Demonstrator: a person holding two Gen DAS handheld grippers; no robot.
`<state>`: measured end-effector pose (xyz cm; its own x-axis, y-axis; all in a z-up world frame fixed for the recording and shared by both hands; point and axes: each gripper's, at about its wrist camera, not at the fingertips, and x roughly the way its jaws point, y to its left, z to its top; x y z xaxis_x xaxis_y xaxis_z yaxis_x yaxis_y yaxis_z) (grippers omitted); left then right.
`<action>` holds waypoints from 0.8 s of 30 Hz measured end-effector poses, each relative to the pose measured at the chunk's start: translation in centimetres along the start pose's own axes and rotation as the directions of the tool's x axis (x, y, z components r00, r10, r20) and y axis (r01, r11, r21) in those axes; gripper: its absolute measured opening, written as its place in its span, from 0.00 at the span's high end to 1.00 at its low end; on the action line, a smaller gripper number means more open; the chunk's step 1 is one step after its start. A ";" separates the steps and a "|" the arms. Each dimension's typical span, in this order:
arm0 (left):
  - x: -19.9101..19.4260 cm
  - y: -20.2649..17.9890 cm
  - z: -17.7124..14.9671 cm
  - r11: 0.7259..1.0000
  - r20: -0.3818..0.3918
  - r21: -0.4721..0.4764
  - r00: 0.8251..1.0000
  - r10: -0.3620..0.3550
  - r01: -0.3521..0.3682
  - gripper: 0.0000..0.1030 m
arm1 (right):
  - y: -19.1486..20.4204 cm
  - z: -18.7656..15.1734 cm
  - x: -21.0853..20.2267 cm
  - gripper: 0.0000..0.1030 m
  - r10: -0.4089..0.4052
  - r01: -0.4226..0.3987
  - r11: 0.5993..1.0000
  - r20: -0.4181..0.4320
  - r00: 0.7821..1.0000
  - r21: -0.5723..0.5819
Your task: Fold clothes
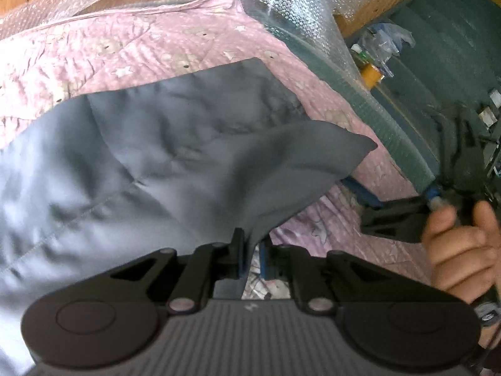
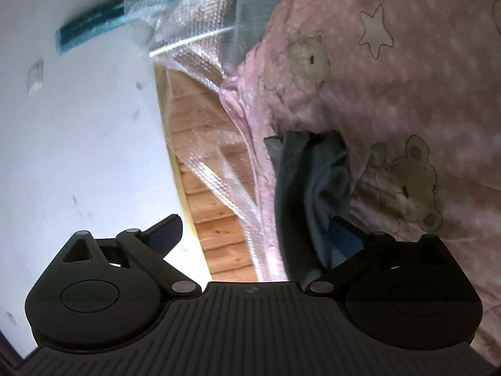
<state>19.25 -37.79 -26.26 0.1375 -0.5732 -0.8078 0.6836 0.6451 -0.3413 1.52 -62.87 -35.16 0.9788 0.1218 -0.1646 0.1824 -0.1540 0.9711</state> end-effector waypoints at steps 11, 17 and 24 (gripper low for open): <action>-9.2 0.7 -7.0 0.997 0.117 -0.083 0.993 0.002 0.007 0.75 | 7.8 -0.2 4.8 1.00 -0.470 0.392 0.749 -0.011 0.883 -0.534; -21.8 11.5 -21.0 0.814 0.178 -0.550 0.926 0.334 -0.188 0.73 | 5.9 -1.1 3.1 1.00 -0.583 0.460 0.576 0.054 0.810 -0.676; -38.6 26.4 -37.7 0.256 0.077 -0.941 0.597 0.798 -0.220 0.73 | 8.0 -2.4 4.8 1.00 -0.669 0.503 0.408 0.125 0.732 -0.762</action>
<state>4.96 20.40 -22.25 0.6832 0.1334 -0.7180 -0.5301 0.7668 -0.3620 7.43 -61.22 -27.73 0.6063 0.0696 -0.7922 0.4960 0.7456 0.4451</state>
